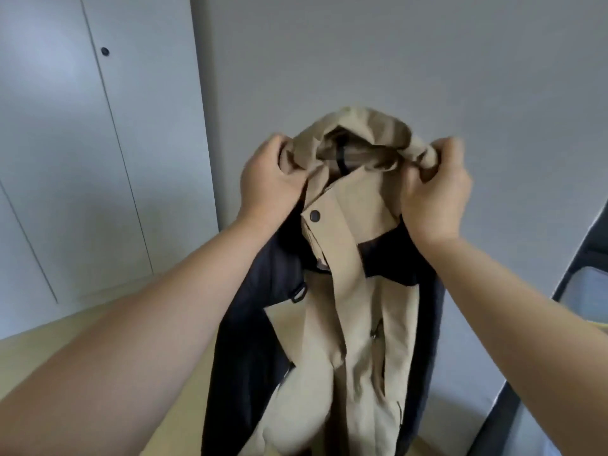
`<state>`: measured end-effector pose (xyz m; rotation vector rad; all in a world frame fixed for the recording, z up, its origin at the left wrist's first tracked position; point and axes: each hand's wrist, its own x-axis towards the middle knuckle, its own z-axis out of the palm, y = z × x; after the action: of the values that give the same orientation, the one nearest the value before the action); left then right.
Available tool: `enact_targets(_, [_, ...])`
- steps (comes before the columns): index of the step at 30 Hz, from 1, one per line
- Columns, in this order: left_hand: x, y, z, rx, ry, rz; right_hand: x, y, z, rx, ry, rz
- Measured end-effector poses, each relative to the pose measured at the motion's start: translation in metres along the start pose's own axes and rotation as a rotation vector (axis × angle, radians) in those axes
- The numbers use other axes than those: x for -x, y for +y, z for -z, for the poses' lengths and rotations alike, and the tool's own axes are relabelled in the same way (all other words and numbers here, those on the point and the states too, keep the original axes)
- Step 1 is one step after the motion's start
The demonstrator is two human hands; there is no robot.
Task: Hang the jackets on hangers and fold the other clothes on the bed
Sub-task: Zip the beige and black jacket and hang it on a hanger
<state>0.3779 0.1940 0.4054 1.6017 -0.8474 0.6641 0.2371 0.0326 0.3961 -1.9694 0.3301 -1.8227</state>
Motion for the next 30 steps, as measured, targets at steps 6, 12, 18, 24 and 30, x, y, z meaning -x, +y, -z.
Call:
enact_targets(6, [0.042, -0.04, 0.01, -0.749, -0.916, 0.022, 0.027, 0.045, 0.013, 0.665, -0.861, -0.199])
enact_targets(12, [0.038, -0.045, 0.013, -0.529, -0.527, -0.149, 0.017, 0.04, 0.022, -0.004, -0.676, -0.466])
enact_targets(18, [0.056, -0.035, 0.023, 0.001, -0.094, 0.074, 0.013, 0.017, 0.018, -0.417, -0.631, -0.73])
enact_targets(24, [0.059, -0.016, 0.003, -0.263, -0.499, -0.078, 0.01, 0.011, 0.017, -0.643, -0.603, -0.97])
enact_targets(30, [0.039, -0.004, -0.005, -0.096, -0.504, 0.206, 0.003, 0.023, 0.039, -0.061, -0.773, -0.716])
